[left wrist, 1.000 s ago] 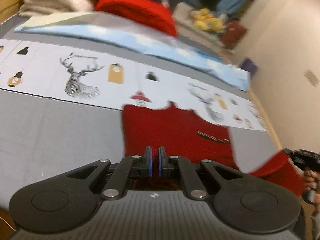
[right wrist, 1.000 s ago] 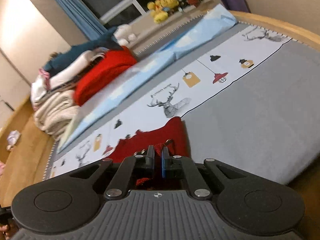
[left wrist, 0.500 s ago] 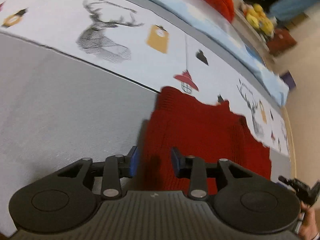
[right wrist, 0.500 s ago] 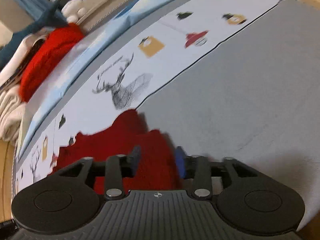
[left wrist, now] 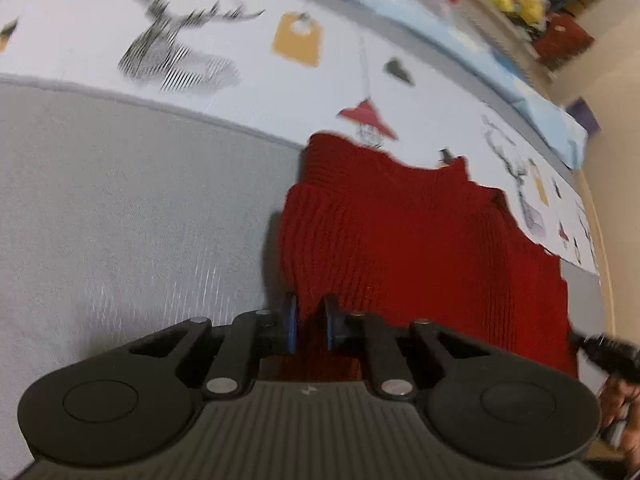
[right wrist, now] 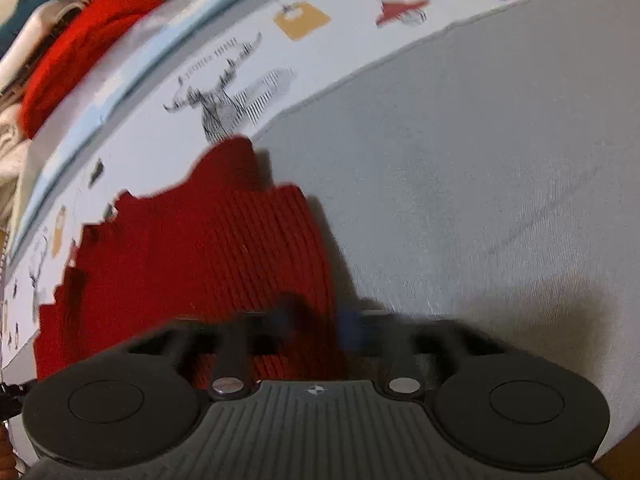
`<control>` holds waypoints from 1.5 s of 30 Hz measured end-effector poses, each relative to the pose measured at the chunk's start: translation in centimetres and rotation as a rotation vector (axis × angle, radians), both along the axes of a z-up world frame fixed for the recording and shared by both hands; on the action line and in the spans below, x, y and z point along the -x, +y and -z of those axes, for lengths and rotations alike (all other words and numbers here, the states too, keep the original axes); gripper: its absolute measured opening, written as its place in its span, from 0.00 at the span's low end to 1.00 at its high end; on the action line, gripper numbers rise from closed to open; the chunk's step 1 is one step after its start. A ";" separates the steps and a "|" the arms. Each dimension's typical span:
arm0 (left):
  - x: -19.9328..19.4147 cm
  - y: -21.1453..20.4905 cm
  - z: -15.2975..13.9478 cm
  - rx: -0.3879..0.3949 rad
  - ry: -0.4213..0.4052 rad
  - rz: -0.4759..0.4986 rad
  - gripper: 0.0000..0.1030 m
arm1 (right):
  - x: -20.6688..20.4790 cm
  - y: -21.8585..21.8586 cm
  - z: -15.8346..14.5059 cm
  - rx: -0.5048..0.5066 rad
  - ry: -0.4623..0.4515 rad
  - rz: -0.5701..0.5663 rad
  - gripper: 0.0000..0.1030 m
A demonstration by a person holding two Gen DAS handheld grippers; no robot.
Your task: Fold small clothes
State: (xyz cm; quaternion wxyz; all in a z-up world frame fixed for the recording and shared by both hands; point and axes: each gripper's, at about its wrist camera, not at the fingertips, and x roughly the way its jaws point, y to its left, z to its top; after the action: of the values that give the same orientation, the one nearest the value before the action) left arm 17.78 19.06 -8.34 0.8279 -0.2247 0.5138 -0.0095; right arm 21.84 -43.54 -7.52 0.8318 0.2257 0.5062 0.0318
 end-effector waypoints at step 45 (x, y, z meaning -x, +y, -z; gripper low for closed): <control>0.2 1.4 -0.4 0.038 0.044 -0.066 0.34 | 0.6 -0.6 -1.9 -0.014 -0.018 0.107 0.16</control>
State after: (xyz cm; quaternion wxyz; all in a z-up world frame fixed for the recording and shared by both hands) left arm 17.56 20.44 -7.94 0.8119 -0.2574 0.5238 0.0129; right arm 21.25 -44.19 -5.57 0.8354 0.2578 0.4855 -0.0072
